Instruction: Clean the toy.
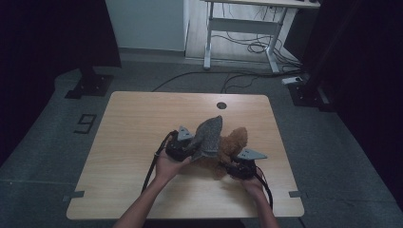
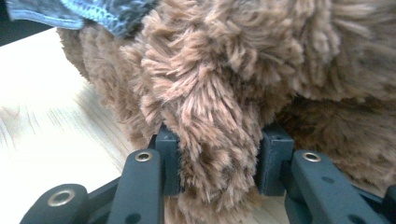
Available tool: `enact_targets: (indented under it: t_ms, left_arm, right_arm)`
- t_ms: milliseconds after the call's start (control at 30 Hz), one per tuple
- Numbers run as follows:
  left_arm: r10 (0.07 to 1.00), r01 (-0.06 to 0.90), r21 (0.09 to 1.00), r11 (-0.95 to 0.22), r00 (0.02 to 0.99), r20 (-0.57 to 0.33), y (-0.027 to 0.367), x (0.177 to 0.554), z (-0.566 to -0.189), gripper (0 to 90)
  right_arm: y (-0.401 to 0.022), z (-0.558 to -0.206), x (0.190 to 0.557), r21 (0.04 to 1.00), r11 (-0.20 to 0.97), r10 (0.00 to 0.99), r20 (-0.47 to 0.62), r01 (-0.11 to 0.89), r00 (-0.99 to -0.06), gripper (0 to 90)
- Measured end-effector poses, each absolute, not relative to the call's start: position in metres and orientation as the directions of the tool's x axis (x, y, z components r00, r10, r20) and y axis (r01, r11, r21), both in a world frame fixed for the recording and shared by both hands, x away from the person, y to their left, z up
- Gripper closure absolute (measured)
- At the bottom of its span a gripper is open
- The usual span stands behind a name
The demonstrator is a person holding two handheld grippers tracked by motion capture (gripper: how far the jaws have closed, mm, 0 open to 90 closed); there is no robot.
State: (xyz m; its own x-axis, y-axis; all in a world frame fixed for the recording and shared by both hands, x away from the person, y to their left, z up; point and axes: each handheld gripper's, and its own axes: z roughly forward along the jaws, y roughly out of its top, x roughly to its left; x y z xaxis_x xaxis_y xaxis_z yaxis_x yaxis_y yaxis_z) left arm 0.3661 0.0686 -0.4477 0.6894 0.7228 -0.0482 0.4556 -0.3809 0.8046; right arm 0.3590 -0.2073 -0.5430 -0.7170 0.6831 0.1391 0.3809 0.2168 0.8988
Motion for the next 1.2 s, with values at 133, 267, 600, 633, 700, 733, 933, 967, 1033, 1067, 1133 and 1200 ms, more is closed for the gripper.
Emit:
enact_targets:
  t_ms: [133, 267, 600, 633, 700, 733, 933, 967, 1033, 1067, 1133, 1200]
  left_arm:
    - [0.728, 0.441, 0.814, -0.377, 0.685, -0.034, 0.079, 0.359, -0.445, 76.6]
    - [0.74, 0.439, 0.821, -0.366, 0.672, -0.029, 0.09, 0.356, -0.441, 76.5]
    - [0.78, 0.465, 0.83, -0.307, 0.622, -0.06, 0.122, 0.358, -0.442, 76.2]
    - [0.784, 0.465, 0.83, -0.306, 0.618, -0.057, 0.124, 0.357, -0.442, 76.2]
    - [0.794, 0.467, 0.83, -0.306, 0.607, -0.048, 0.129, 0.357, -0.443, 76.3]
    - [0.801, 0.47, 0.829, -0.302, 0.597, -0.046, 0.132, 0.357, -0.444, 76.3]
    - [0.823, 0.51, 0.811, -0.287, 0.564, -0.063, 0.149, 0.362, -0.456, 76.3]
    - [0.826, 0.511, 0.81, -0.287, 0.561, -0.061, 0.15, 0.363, -0.458, 76.3]
    - [0.835, 0.523, 0.806, -0.278, 0.546, -0.067, 0.157, 0.364, -0.461, 76.3]
    - [0.839, 0.528, 0.803, -0.276, 0.54, -0.067, 0.159, 0.365, -0.463, 76.3]
    - [0.851, 0.542, 0.796, -0.27, 0.521, -0.066, 0.166, 0.366, -0.467, 76.3]
    - [0.858, 0.559, 0.787, -0.262, 0.508, -0.075, 0.173, 0.367, -0.472, 76.3]
  right_arm:
    - [-0.208, -0.544, 0.359, 0.898, 0.21, 0.683, 0.148, 0.386, -0.715, 60.6]
    - [-0.208, -0.544, 0.359, 0.898, 0.21, 0.683, 0.148, 0.386, -0.715, 60.6]
    - [-0.209, -0.544, 0.36, 0.898, 0.208, 0.686, 0.149, 0.388, -0.712, 60.7]
    - [-0.209, -0.544, 0.36, 0.898, 0.207, 0.686, 0.148, 0.387, -0.712, 60.7]
    - [-0.209, -0.544, 0.36, 0.899, 0.206, 0.687, 0.149, 0.387, -0.711, 60.7]
    - [-0.209, -0.544, 0.36, 0.899, 0.206, 0.688, 0.148, 0.387, -0.711, 60.7]
    - [-0.209, -0.544, 0.361, 0.898, 0.206, 0.688, 0.149, 0.388, -0.711, 60.7]
    - [-0.209, -0.544, 0.361, 0.898, 0.206, 0.687, 0.149, 0.388, -0.711, 60.8]
    - [-0.209, -0.544, 0.361, 0.899, 0.206, 0.687, 0.149, 0.388, -0.711, 60.8]
    - [-0.209, -0.544, 0.361, 0.899, 0.205, 0.687, 0.15, 0.388, -0.711, 60.7]
    - [-0.209, -0.544, 0.361, 0.899, 0.203, 0.687, 0.151, 0.387, -0.711, 60.8]
    - [-0.209, -0.544, 0.362, 0.899, 0.204, 0.687, 0.15, 0.387, -0.711, 60.8]
